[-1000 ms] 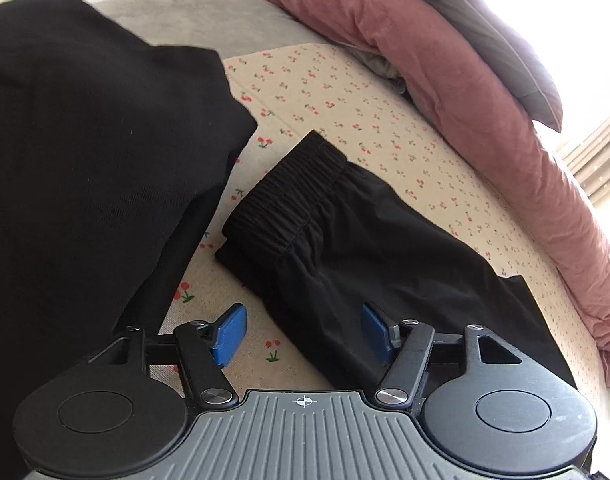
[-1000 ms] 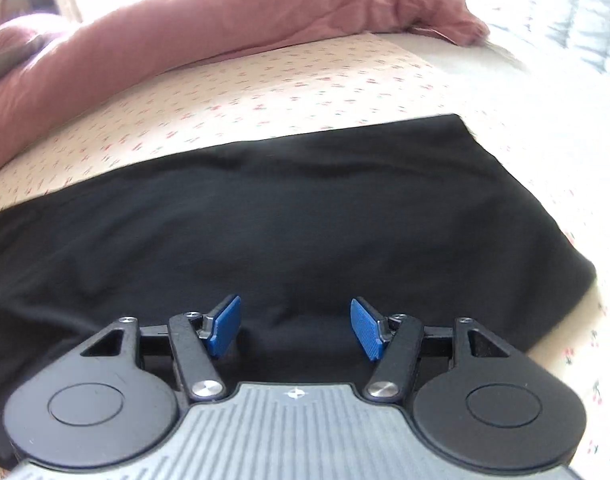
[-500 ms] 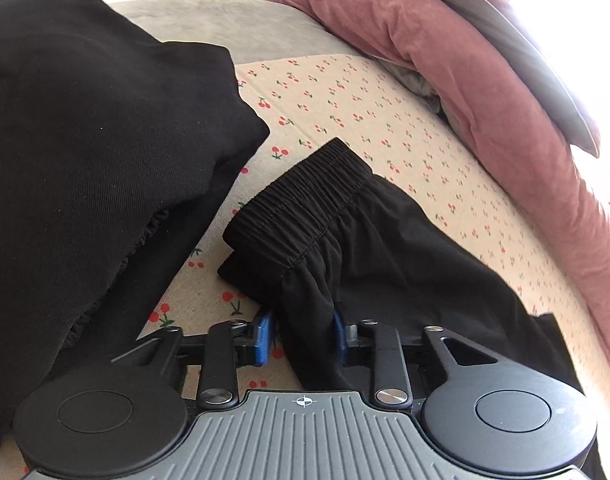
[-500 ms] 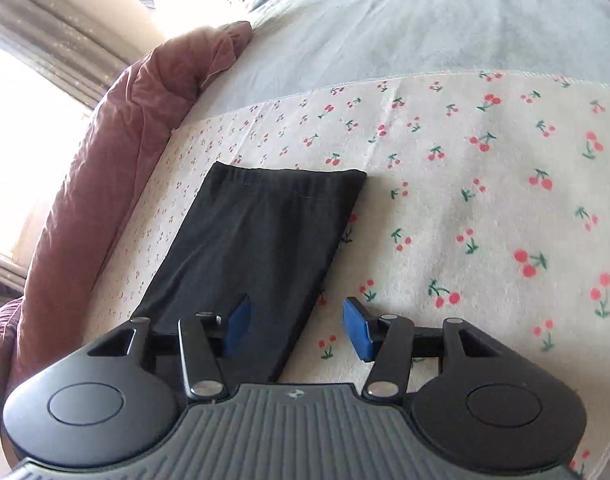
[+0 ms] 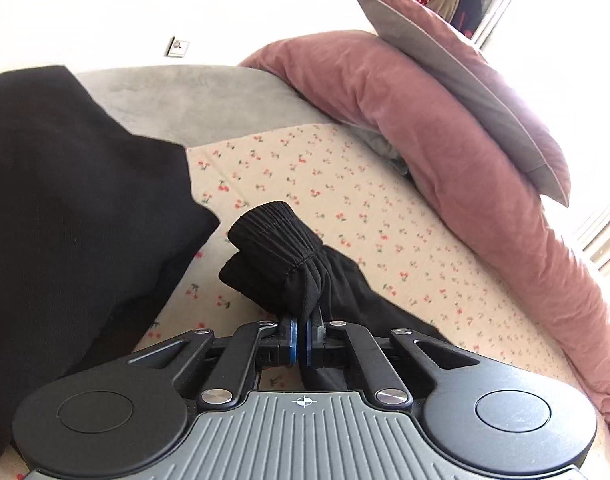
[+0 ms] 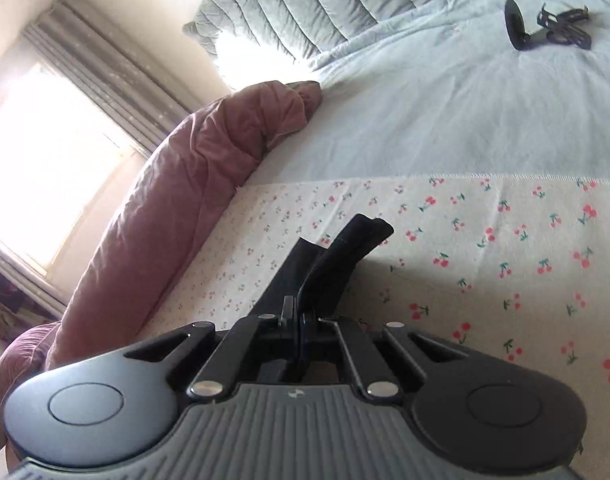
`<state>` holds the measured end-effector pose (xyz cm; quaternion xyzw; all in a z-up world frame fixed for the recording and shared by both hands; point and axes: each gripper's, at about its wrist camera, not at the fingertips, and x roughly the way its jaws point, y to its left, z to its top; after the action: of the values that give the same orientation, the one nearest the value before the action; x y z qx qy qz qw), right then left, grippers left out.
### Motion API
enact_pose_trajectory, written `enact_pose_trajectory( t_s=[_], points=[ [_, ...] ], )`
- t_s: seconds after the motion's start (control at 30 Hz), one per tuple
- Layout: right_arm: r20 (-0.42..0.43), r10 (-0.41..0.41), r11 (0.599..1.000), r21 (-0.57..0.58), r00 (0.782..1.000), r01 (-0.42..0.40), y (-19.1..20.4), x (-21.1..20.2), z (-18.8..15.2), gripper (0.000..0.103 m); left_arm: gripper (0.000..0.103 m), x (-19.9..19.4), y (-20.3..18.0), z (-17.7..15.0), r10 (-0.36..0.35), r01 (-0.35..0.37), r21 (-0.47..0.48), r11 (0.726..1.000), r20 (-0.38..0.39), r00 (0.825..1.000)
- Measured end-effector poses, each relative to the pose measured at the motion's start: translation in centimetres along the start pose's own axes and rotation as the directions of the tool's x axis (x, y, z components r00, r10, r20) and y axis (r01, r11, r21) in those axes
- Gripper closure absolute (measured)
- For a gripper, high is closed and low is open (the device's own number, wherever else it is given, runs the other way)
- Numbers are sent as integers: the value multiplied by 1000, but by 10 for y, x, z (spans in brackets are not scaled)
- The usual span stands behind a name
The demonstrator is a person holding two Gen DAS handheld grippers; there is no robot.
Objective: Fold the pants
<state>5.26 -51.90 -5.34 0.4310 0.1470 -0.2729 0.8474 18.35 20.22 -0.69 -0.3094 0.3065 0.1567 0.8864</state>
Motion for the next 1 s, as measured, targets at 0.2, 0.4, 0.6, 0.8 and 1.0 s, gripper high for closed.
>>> enact_pose_trajectory(
  t_s=[0.2, 0.4, 0.6, 0.8, 1.0],
  points=[
    [50, 98, 993, -65, 994, -95, 61, 10, 39, 103, 101, -18, -43, 55, -55, 54, 8, 998, 57, 997],
    [-23, 64, 967, -246, 998, -67, 171, 89, 98, 103, 102, 7, -129, 141, -108, 103, 66, 992, 73, 991],
    [194, 361, 901, -326, 912, -288, 227, 29, 137, 103, 102, -28, -142, 173, -251, 241, 71, 968, 265, 931],
    [143, 331, 911, -306, 933, -277, 166, 53, 119, 103, 101, 47, -100, 103, -153, 144, 94, 985, 98, 983],
    [-57, 29, 967, -250, 998, -42, 61, 149, 40, 103, 100, 160, -49, 0, 94, -72, 181, 981, -118, 989]
  ],
)
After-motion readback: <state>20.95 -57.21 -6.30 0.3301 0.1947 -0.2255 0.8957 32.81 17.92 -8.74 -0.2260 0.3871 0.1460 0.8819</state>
